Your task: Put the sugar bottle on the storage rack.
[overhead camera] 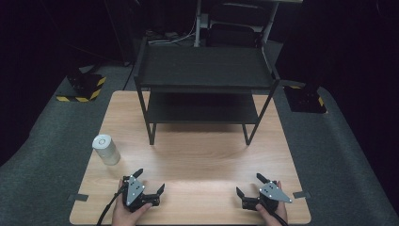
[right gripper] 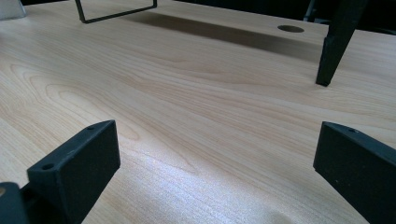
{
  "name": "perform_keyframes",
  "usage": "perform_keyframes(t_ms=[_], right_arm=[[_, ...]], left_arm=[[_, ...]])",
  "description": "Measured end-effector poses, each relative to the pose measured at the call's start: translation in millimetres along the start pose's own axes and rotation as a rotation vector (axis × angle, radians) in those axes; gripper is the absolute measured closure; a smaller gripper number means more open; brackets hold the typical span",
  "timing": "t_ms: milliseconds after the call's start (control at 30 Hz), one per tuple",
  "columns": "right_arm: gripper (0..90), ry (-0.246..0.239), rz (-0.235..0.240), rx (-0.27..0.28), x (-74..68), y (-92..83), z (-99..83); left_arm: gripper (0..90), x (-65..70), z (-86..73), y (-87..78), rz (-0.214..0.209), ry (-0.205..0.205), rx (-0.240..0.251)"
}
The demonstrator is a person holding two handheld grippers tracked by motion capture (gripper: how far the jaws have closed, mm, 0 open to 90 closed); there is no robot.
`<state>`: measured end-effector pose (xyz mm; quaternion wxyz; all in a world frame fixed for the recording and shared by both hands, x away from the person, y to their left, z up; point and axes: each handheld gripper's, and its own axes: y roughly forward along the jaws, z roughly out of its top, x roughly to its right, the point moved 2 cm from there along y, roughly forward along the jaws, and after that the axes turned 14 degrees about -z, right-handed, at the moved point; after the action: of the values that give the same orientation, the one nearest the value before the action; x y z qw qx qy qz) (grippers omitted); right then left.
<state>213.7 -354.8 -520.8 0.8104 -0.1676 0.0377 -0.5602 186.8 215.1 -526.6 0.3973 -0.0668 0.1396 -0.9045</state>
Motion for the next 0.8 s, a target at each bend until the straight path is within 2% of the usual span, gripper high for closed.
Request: perform_keyframes(t_ms=[300,500,800], right_arm=[[0.0,0.000,0.002,0.001,0.3,0.3,0.0],[0.0,0.002,0.004,0.001,0.9,0.4,-0.1],[0.0,0.004,0.004,0.003,1.0,0.7,-0.3]], left_arm=[[0.5,3.4,6.2,-14.8,0.005,0.026,0.083],[0.5,6.1,8.5,-27.9,0.094,0.038,0.117],[0.5,-5.1,7.1,-51.8,0.196,0.014,0.148]])
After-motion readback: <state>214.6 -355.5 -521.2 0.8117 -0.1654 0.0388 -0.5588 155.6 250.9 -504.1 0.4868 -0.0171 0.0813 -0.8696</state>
